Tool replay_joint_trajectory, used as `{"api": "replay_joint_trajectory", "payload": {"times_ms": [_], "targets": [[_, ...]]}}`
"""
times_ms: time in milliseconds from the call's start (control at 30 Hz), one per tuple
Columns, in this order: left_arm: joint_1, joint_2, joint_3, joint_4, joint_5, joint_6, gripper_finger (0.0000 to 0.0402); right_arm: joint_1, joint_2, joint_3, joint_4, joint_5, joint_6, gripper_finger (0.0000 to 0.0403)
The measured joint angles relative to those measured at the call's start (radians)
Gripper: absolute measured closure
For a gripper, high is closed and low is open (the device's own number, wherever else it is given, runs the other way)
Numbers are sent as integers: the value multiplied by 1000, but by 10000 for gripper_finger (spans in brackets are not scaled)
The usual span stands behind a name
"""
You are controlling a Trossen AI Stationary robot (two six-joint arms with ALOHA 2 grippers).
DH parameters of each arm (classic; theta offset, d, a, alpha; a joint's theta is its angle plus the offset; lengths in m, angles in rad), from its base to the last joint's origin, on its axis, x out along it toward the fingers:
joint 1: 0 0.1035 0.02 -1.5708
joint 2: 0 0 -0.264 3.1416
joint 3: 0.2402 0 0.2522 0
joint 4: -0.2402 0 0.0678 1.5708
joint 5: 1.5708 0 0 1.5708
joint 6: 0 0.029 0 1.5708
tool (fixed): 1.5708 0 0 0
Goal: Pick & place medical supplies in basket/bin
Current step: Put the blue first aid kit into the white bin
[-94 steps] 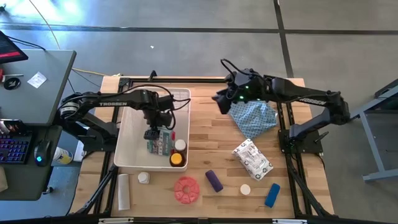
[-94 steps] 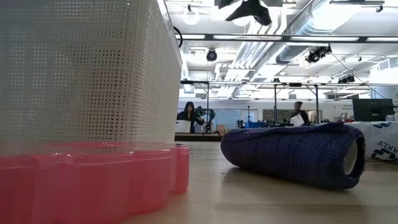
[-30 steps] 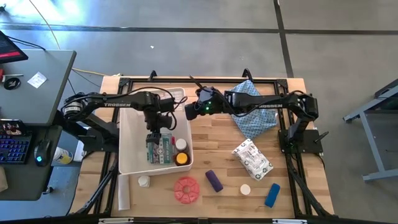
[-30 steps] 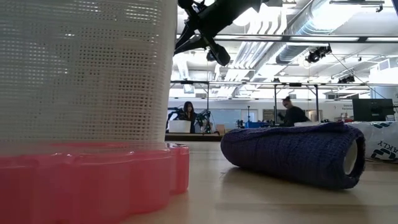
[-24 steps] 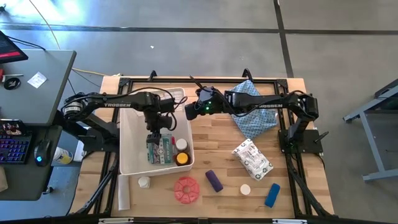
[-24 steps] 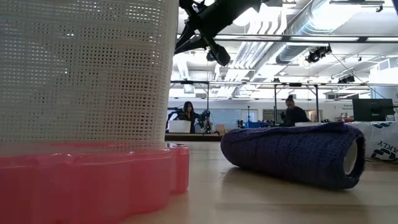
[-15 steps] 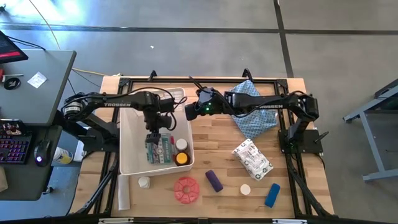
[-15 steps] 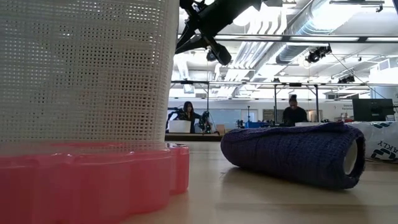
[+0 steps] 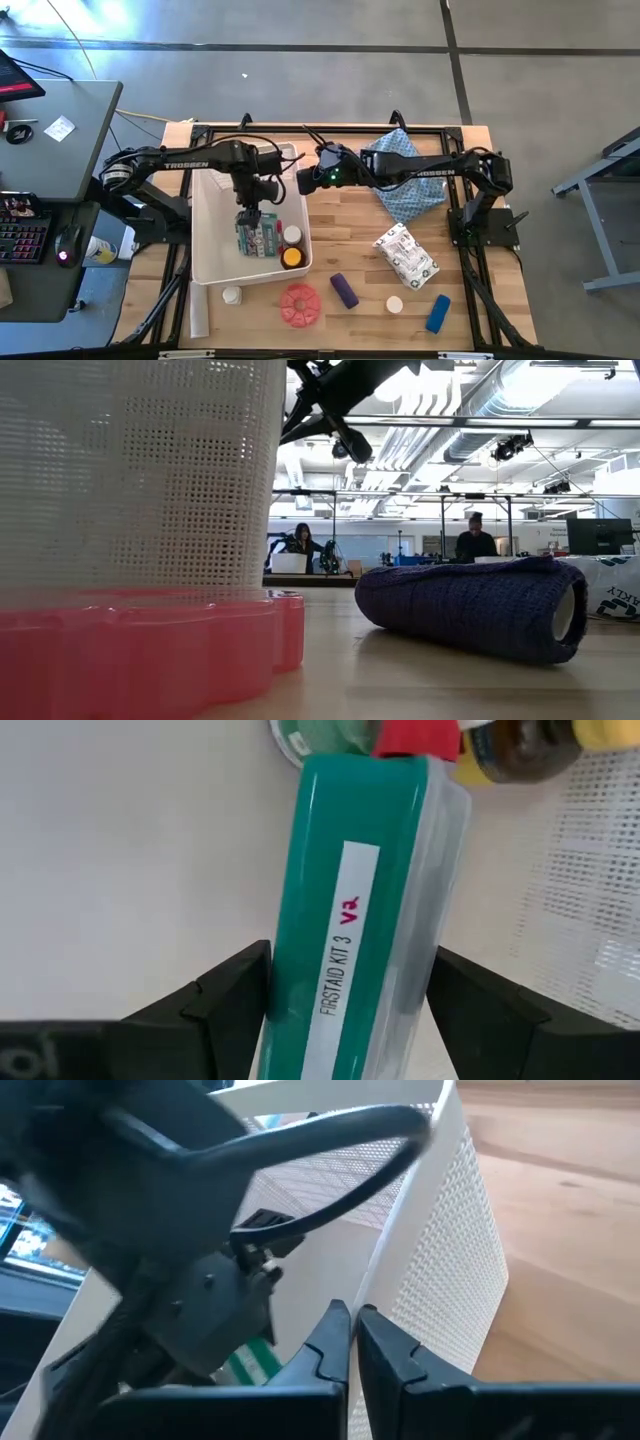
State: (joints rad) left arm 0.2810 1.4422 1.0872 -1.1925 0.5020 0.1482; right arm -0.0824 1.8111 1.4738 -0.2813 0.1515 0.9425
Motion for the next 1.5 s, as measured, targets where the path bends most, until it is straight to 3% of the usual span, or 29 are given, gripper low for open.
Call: {"api": "replay_joint_trajectory", "payload": {"times_ms": [267,600,900,1200,1433,1500], "targets": [[1,-3,-65,49,-82,13,112,12,0,0,-1,3,17,401],[0,0,-3,-14,-132,7,108,14,0,0,-10,23,22,401],[0,0,-1,-14,-125,12,8,14,0,0,-10,25,18,401],[0,-16,7,-60,-246,0,9,13,0,0,-10,27,0,401],[0,-14,39,-82,-227,18,14,12,0,0,-10,30,-5,400],[0,-14,39,-83,-275,40,15,11,0,0,-10,30,-7,400]]}}
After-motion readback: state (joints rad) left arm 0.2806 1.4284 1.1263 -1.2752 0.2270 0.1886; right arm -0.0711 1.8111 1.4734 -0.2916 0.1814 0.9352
